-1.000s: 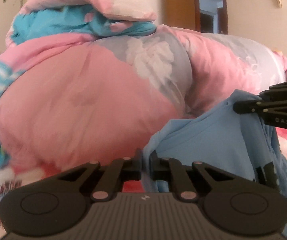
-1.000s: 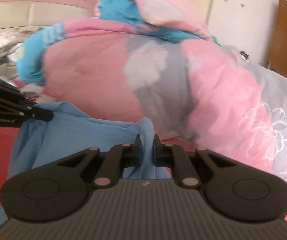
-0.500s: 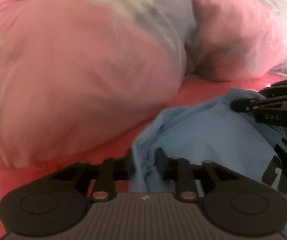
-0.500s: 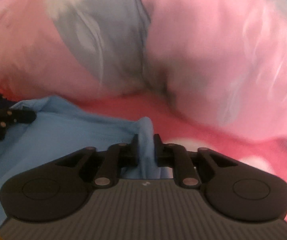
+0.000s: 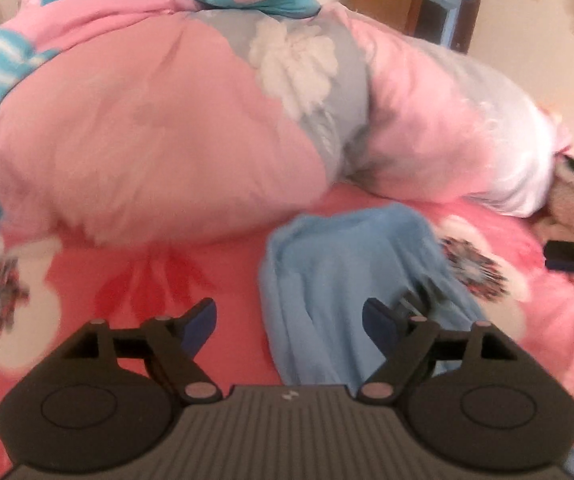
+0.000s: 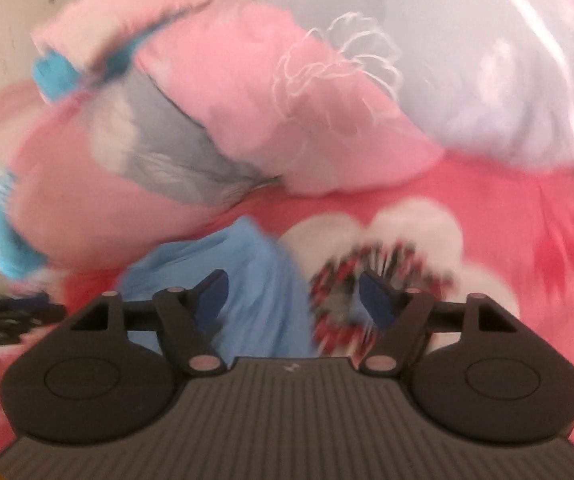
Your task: Fold clothes
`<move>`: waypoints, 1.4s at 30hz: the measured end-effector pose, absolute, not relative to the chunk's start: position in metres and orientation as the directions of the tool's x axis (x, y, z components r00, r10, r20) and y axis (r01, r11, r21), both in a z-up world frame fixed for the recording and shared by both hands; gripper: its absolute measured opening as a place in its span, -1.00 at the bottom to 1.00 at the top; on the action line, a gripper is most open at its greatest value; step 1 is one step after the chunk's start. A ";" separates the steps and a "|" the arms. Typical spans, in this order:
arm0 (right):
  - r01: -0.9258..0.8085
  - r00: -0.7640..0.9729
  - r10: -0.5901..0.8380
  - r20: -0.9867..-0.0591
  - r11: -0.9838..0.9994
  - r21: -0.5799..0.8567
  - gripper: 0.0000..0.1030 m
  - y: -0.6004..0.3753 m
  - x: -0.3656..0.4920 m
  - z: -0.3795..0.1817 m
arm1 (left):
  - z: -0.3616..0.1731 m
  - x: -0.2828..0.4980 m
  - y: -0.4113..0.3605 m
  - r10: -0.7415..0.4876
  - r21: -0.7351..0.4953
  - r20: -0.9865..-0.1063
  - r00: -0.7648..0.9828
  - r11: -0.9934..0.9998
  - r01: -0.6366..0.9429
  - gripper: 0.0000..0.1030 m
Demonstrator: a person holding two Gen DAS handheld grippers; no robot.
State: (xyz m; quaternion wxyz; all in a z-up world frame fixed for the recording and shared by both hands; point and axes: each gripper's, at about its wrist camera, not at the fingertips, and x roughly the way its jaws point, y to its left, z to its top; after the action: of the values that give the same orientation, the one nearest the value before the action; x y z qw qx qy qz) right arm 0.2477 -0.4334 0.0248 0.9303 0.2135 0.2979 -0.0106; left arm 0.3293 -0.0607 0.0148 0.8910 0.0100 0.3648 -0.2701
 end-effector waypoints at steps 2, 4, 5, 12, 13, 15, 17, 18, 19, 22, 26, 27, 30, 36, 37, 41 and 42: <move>0.114 0.826 0.211 -0.523 0.846 0.521 0.47 -0.427 0.210 0.029 | 0.015 0.309 -0.051 -0.505 -0.217 -0.664 0.551 0.836 0.505 0.58; 0.071 0.814 0.338 -0.473 0.749 0.658 0.49 -0.421 0.178 0.029 | 0.008 0.286 -0.043 -0.520 -0.235 -0.682 0.514 0.821 0.520 0.58; 0.048 0.798 0.424 -0.428 0.664 0.746 0.49 -0.415 0.165 0.022 | 0.001 0.276 -0.042 -0.524 -0.234 -0.687 0.503 0.815 0.531 0.58; -0.064 0.772 0.536 -0.341 0.600 0.797 0.49 -0.337 0.098 -0.027 | -0.051 0.237 -0.055 -0.422 -0.079 -0.749 0.511 0.823 0.563 0.51; -0.071 0.779 0.502 -0.377 0.667 0.741 0.44 -0.325 0.096 -0.034 | -0.057 0.236 -0.059 -0.399 -0.048 -0.756 0.518 0.824 0.565 0.41; -0.072 0.789 0.450 -0.418 0.743 0.665 0.31 -0.309 0.094 -0.046 | -0.059 0.228 -0.060 -0.384 0.003 -0.742 0.550 0.818 0.575 0.38; -0.082 0.801 0.420 -0.426 0.783 0.617 0.21 -0.300 0.097 -0.057 | -0.061 0.220 -0.060 -0.370 0.051 -0.726 0.580 0.812 0.582 -0.04; -0.094 0.805 0.420 -0.419 0.787 0.609 0.21 -0.298 0.097 -0.060 | -0.061 0.221 -0.061 -0.367 0.053 -0.723 0.585 0.815 0.577 -0.19; -0.105 0.808 0.420 -0.413 0.792 0.601 0.17 -0.297 0.096 -0.062 | -0.059 0.222 -0.060 -0.351 0.065 -0.723 0.595 0.823 0.564 -0.66; -0.134 0.815 0.420 -0.400 0.808 0.574 0.11 -0.302 0.089 -0.065 | -0.053 0.226 -0.055 -0.299 0.103 -0.709 0.638 0.852 0.514 -0.82; -0.155 0.818 0.437 -0.374 0.794 0.588 0.04 -0.307 0.081 -0.072 | -0.031 0.240 -0.032 -0.211 0.165 -0.667 0.715 0.893 0.418 -0.83; -0.156 0.818 0.444 -0.366 0.783 0.602 0.04 -0.309 0.081 -0.073 | -0.026 0.246 -0.027 -0.185 0.177 -0.660 0.728 0.904 0.390 -0.83; -0.159 0.817 0.465 -0.341 0.750 0.642 0.03 -0.314 0.079 -0.073 | -0.013 0.272 -0.012 -0.106 0.204 -0.646 0.756 0.930 0.305 -0.83; -0.153 0.811 0.469 -0.351 0.748 0.646 0.02 -0.314 0.077 -0.073 | -0.012 0.319 -0.005 0.034 0.307 -0.616 0.787 0.931 0.199 -0.83; -0.150 0.808 0.468 -0.358 0.750 0.644 0.02 -0.314 0.077 -0.074 | -0.014 0.325 -0.006 0.055 0.329 -0.612 0.789 0.925 0.191 -0.83; -0.147 0.801 0.471 -0.370 0.754 0.640 0.00 -0.313 0.076 -0.075 | -0.040 0.341 -0.022 0.145 0.464 -0.575 0.805 0.869 0.174 -0.82; -0.147 0.800 0.469 -0.373 0.757 0.637 0.00 -0.313 0.076 -0.074 | -0.047 0.345 -0.024 0.164 0.489 -0.568 0.806 0.856 0.170 -0.82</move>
State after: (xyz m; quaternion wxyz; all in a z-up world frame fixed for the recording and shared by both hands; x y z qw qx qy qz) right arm 0.0763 -0.3128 -0.0744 0.8988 0.3038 0.2655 0.1712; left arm 0.3450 -0.0243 -0.0474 0.9116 0.2688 0.3111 -0.0017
